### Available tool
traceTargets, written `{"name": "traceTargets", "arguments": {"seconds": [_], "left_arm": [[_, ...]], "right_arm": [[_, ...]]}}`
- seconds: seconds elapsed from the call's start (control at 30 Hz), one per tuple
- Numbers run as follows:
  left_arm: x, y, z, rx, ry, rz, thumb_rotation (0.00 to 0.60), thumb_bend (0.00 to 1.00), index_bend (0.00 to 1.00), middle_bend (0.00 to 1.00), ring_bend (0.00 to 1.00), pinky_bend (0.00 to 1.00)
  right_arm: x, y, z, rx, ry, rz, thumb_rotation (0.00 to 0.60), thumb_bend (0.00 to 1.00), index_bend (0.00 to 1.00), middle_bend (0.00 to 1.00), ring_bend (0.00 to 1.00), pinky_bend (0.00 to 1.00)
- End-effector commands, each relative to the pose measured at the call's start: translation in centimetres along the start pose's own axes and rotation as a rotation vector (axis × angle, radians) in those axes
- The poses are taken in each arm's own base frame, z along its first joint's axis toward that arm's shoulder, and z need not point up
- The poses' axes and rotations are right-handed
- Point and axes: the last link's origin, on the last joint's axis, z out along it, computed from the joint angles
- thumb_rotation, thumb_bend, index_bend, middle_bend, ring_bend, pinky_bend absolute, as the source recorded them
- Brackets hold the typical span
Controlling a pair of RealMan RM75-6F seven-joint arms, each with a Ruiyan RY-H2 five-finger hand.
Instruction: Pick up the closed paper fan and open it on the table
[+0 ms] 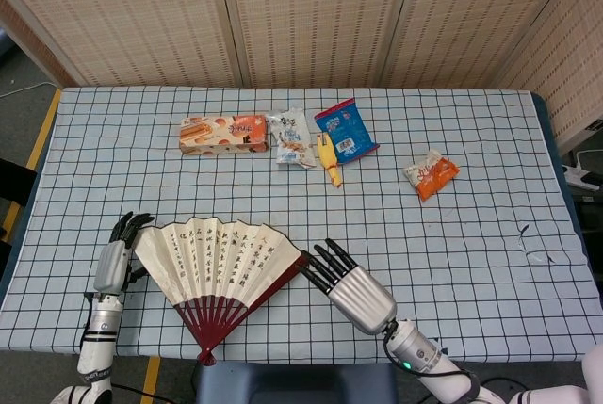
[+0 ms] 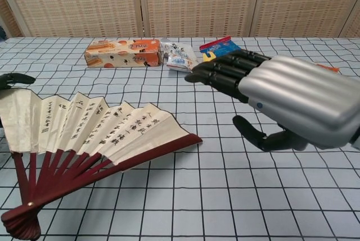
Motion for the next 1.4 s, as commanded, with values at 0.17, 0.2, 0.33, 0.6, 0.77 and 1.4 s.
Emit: {"name": "traceTargets", "arguments": {"seconds": [0.17,0.2,0.33,0.6,0.77,1.4], "left_arm": [[1.4,-1.6,-0.5,-0.040,-0.102,0.369,0.600,0.52,0.00,0.00,0.00,0.05],[1.8,-1.3,-0.5,-0.068,-0.075,0.408,0.600,0.51,0.00,0.00,0.00,0.05],[4.0,0.2,-0.1,-0.106,0.063,0.458,0.600,0.51,0.00,0.00,0.00,0.05],[8.9,-1.0,0.5,0.039,0.152,0.636,0.600,0.55,0.00,0.00,0.00,0.05],[11.8,-1.2,0.1,0.110,0.123,0.561,0.600,0.54,0.00,0.00,0.00,0.05],[15.1,2.6,-10.7,-0.082,-0.056,0.543,0.600,0.47,0.00,0.00,0.00,0.03]], "right_arm": [[-0.6,1.4,-0.9,-0.041,-0.089,-0.013,0.600,0.46,0.00,0.00,0.00,0.00],[-0.6,1.5,-1.0,-0.046,-0.089,-0.014,0.600,0.46,0.00,0.00,0.00,0.00],[-0.6,2.3,-1.5,-0.079,-0.087,-0.003,0.600,0.40,0.00,0.00,0.00,0.00],[0.7,5.1,-4.6,-0.210,-0.068,0.058,0.600,0.37,0.00,0.00,0.00,0.00],[1.6,7.2,-8.1,-0.297,-0.052,0.093,0.600,0.34,0.00,0.00,0.00,0.00],[3.6,14.4,-20.6,-0.719,0.057,0.133,0.600,0.32,0.00,0.00,0.00,0.00]]}}
